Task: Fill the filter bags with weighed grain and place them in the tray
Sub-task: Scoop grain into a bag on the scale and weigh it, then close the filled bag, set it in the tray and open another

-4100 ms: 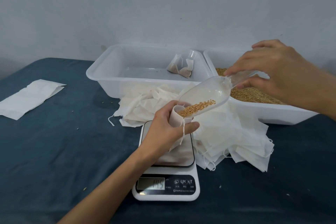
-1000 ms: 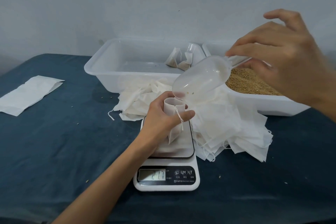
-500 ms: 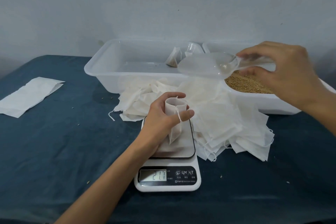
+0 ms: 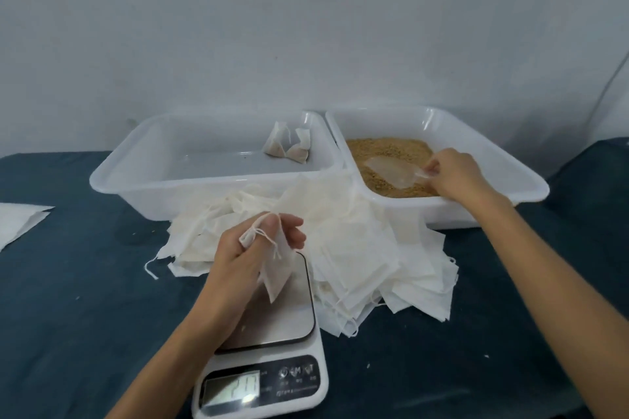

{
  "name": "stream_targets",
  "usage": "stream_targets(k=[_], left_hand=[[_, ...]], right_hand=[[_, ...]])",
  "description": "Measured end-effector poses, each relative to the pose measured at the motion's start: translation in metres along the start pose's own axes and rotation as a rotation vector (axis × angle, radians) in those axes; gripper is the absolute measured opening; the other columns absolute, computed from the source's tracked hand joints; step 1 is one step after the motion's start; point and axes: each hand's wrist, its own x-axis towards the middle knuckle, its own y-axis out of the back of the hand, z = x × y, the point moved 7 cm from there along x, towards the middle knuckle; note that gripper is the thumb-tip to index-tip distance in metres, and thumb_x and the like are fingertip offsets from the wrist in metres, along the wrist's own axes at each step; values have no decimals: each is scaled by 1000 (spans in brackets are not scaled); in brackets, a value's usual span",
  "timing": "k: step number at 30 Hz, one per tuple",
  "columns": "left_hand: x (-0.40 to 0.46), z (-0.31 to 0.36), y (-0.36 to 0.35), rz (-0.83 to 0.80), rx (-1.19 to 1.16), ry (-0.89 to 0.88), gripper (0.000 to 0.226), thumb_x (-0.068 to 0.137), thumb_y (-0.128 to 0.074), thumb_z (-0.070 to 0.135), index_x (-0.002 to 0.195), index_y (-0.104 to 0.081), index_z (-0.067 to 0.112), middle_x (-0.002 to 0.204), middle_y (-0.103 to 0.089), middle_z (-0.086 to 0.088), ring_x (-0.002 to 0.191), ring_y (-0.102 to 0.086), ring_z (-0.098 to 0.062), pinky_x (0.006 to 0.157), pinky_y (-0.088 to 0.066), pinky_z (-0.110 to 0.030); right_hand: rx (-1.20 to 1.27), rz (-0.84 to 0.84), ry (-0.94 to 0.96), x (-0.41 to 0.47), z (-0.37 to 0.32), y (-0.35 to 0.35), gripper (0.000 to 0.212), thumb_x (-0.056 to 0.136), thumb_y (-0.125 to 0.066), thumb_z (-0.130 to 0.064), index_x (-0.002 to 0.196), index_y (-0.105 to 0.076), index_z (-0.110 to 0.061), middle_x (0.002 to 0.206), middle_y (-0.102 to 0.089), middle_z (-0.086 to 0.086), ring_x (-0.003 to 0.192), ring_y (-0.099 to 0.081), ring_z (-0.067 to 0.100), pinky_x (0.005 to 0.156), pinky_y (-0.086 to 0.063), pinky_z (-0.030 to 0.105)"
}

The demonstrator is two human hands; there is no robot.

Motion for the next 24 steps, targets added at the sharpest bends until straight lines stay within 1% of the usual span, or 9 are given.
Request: stream_targets(k=[2, 4, 7, 10, 12, 15, 20, 22, 24], left_hand=[[6, 10, 3, 20, 28, -18, 36, 106, -46, 40, 104, -79, 24, 102, -75, -5, 98, -71, -18, 82, -57, -32], [21, 27, 8, 45, 116, -59, 36, 106, -47, 43, 105, -80, 30, 105, -77, 6, 99, -71, -8, 83, -54, -24], [65, 56, 18, 138, 229, -122, 36, 107, -50, 45, 102, -82, 29, 86, -73, 15, 72, -65, 2, 62, -49, -10], [130, 62, 32, 286, 352, -106, 34, 107, -54, 38, 92, -81, 22, 71, -65, 4, 52, -60, -6, 44, -46, -20], [173, 48, 35, 279, 417, -4, 34, 106, -55, 35, 90, -79, 17, 73, -66, -5, 47, -63, -14, 49, -53, -29], [219, 14, 42, 280, 541, 159, 35, 105, -56, 29, 96, -79, 4, 83, -69, -18, 59, -62, -32, 74, -59, -42], [271, -21, 44, 234, 803, 246, 36, 103, -56, 24, 91, -78, -2, 75, -71, -30, 78, -72, -43, 87, -60, -44], [289, -35, 39, 204, 822, 301, 37, 104, -57, 23, 88, -75, -4, 55, -66, -18, 63, -68, -38, 81, -62, -43], [303, -49, 27, 159, 843, 386, 34, 103, -61, 23, 86, -69, -5, 53, -61, -15, 51, -63, -30, 59, -63, -38]], right_hand=[[-9, -26, -10, 2, 0, -5, 26, 90, -77, -23, 112, -74, -10, 116, -73, 10, 105, -67, 29, 91, -53, 38], [-1, -55, -30, 3, 1, -6, 29, 89, -78, -26, 115, -74, -13, 118, -72, 8, 105, -67, 27, 91, -53, 37], [57, -89, -37, 2, -1, -9, 35, 86, -81, -28, 118, -73, -14, 120, -72, 4, 105, -66, 24, 86, -48, 32], [103, -73, -49, 0, -1, -8, 45, 83, -83, -32, 123, -68, -17, 122, -70, 3, 108, -65, 22, 87, -47, 33], [109, -59, -54, -2, -1, -7, 46, 84, -81, -35, 125, -66, -20, 123, -69, 2, 108, -64, 21, 89, -49, 35], [118, -39, -54, -4, 0, -6, 43, 87, -78, -36, 126, -65, -23, 121, -69, -1, 104, -65, 19, 89, -52, 37], [131, 19, -21, -4, 2, -7, 38, 89, -75, -38, 124, -66, -25, 115, -69, -6, 98, -63, 14, 85, -53, 35], [104, 35, -5, -3, 2, -7, 38, 89, -75, -41, 123, -66, -28, 114, -69, -9, 98, -64, 12, 85, -54, 35], [91, 39, 1, -3, 3, -8, 39, 88, -75, -44, 123, -66, -29, 116, -69, -10, 101, -64, 11, 87, -55, 36]])
